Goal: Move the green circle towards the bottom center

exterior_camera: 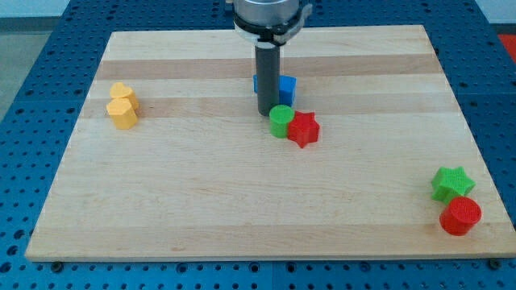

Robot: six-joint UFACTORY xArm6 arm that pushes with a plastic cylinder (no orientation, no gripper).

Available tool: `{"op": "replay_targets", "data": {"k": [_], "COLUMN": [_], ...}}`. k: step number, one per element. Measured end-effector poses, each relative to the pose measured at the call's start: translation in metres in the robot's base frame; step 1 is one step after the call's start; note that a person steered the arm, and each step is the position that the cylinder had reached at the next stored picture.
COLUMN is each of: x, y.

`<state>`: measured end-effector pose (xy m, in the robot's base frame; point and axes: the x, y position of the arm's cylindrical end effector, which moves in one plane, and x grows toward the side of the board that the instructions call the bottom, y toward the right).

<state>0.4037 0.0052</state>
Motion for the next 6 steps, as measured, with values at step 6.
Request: {"op": "replay_targets", "data": {"k": [6], "x": [0.104], "y": [0.08]}}
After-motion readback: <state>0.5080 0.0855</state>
